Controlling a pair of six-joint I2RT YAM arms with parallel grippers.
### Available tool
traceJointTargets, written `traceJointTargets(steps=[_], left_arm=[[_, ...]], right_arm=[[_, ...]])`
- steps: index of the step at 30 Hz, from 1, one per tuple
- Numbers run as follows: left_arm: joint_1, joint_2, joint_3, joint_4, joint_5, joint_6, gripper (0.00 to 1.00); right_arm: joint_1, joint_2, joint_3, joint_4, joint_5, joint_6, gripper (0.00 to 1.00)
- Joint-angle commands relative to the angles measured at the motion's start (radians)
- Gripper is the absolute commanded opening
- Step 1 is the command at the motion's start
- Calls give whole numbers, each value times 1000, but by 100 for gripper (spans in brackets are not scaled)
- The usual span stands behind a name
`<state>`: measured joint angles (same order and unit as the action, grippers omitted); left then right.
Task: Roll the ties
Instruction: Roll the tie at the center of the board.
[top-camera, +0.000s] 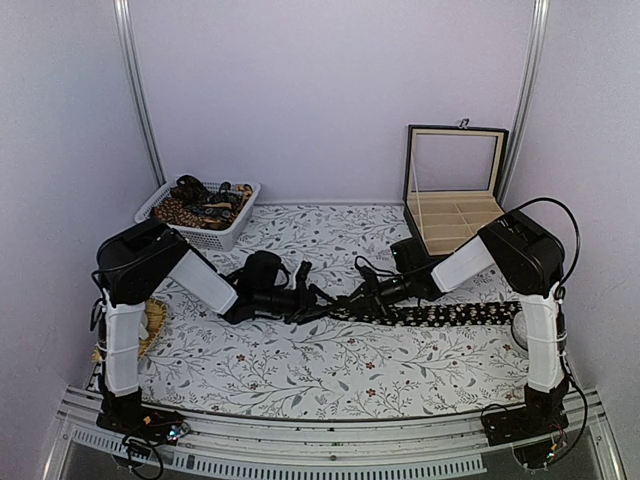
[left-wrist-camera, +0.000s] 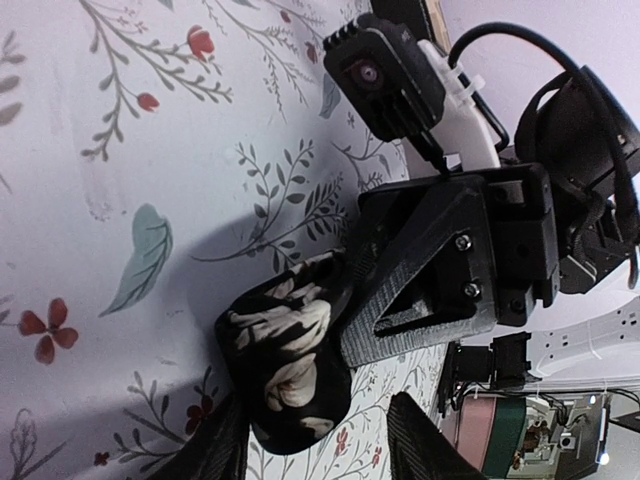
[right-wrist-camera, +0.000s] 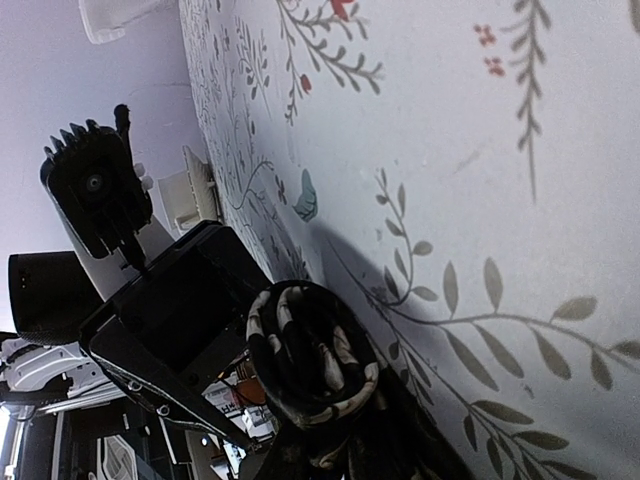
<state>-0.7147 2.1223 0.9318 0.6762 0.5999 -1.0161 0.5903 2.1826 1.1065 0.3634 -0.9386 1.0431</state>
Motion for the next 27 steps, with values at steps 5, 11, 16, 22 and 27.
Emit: traceJointTargets(steps=[5,11,16,22,27], left_arm=[[-22,56,-50,-33,-5,-51,47],[-21,72,-54,8,7,-72,47],[-22,81,-57,27,5,-81,46],[-22,78,-71,31,2,-79,35],[-21,56,-72,-22,-23,-34,20]], right_arm=[[40,-63,-11,-172,52,-54,7],[65,-51,-13,-199,72,-78,7],[86,-29,4,-195,73,-71,7],[89,-23,11,-211,86,-77,7],[89,-8,19,-217,94,-87,7]])
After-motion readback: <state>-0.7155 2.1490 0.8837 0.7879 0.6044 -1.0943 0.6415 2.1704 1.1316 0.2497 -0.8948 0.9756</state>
